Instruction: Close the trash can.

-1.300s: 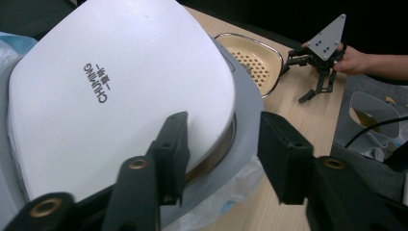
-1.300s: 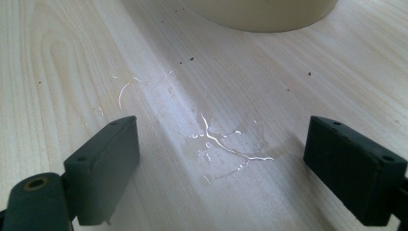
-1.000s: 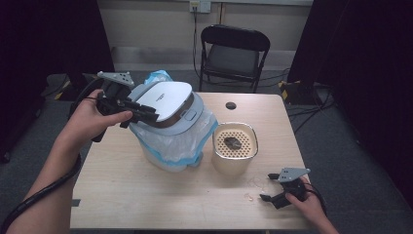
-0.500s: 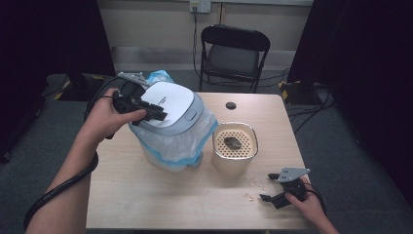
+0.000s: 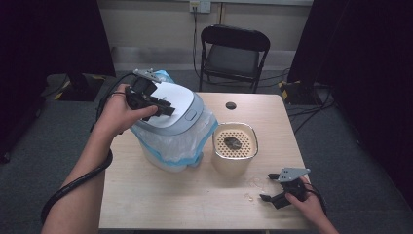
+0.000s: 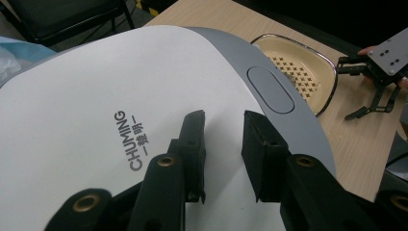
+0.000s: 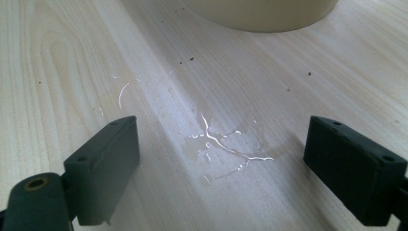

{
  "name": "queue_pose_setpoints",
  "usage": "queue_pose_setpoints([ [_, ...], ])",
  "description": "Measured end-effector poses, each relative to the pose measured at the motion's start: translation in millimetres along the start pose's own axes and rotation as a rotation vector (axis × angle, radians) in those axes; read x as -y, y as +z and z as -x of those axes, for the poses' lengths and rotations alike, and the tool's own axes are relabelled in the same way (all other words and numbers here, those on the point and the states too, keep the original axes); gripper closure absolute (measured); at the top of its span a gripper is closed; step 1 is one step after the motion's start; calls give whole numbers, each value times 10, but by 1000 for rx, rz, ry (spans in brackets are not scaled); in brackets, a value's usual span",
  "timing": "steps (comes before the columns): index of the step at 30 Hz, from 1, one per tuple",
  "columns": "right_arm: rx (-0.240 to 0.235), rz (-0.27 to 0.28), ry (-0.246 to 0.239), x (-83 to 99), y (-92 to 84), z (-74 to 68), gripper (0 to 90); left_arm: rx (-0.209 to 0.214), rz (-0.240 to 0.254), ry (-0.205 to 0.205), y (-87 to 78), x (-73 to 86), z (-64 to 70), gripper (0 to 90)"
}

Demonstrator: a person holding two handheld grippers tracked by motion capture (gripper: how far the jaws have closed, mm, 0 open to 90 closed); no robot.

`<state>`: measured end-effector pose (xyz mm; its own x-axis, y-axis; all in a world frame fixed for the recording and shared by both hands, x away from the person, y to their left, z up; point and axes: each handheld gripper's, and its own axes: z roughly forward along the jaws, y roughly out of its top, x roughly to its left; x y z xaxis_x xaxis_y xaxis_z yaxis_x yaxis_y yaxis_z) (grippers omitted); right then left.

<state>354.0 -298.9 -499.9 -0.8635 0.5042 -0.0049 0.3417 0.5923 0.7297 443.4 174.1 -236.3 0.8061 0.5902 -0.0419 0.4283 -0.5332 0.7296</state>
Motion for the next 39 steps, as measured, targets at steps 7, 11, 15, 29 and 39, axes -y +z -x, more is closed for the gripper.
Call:
queue_pose_setpoints([
  [7, 0, 0, 0, 0, 0, 0, 119, -3, 13, -1, 15, 8, 1, 703],
  [11, -2, 0, 0, 0, 1, 1, 117, -20, 8, 15, 42, 17, 32, 713],
  [15, -2, 0, 0, 0, 0, 0, 117, -13, 24, 11, 37, 35, 41, 686],
  [29, -2, 0, 0, 0, 0, 1, 117, -55, 2, 21, -144, 213, 48, 206],
  [39, -2, -1, 0, 0, 0, 0, 117, -12, 30, 9, -354, 433, 106, 193],
])
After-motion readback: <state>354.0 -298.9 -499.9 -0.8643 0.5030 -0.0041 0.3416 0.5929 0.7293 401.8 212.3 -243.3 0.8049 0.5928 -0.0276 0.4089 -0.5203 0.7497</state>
